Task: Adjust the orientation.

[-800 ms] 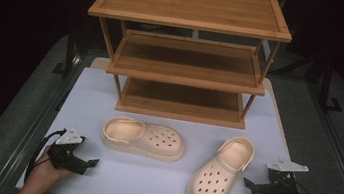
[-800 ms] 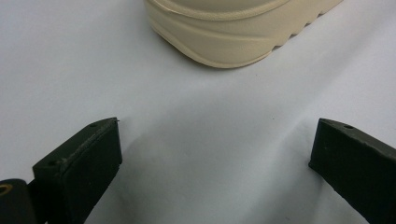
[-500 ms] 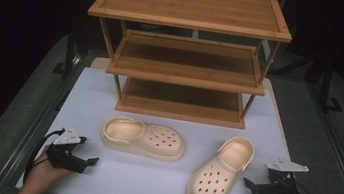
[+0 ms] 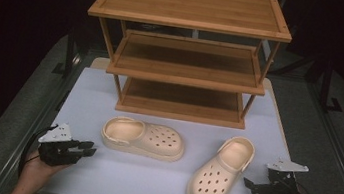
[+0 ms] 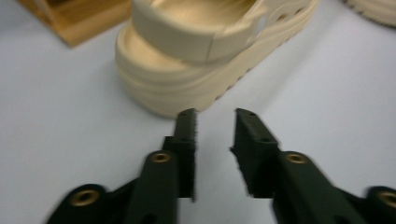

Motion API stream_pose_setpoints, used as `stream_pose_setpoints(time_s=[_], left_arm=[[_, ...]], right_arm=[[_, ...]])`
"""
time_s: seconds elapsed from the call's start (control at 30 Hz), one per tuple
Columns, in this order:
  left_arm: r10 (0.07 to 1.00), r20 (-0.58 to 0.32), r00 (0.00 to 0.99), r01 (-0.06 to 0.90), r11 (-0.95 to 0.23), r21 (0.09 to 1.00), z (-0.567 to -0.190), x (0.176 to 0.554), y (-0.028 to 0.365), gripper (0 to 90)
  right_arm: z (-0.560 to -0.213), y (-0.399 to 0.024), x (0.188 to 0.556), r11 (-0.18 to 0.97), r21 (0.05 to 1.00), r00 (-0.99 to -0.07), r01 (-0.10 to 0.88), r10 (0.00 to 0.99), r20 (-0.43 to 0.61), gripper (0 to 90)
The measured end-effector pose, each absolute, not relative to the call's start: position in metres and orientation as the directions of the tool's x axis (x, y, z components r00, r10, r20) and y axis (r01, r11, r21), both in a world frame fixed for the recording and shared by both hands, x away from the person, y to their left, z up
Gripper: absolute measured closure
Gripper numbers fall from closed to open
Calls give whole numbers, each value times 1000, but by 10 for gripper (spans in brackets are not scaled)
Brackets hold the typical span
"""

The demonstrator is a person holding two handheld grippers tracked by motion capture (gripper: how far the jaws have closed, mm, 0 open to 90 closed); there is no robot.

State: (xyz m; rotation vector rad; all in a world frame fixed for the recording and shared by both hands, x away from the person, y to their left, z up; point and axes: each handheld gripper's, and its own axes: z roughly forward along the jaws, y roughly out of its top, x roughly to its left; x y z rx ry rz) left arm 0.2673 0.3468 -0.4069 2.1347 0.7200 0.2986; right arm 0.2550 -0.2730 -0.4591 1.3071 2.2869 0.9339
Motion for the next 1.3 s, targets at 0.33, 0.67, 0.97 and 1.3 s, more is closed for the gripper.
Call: stream_pose_setpoints(time_s=[0.33,0.67,0.97,1.3], left_arm=[[498,-73,864,349,-489,799,-383,278,319,900],[391,-58,918,280,-539,795,-372,296,267,900],[300,-54,953,228,-583,780,-373,306,209,900],[261,-61,964,219,-635,741,-388,312,152,900]], right_arm=[[-459,-273,255,360,690,-517,628,856,24,0],[-459,-273,255,361,690,-517,627,856,23,0],[-459,-273,255,360,691,-517,627,856,23,0],[-459,-273,255,361,692,-518,626,855,22,0]])
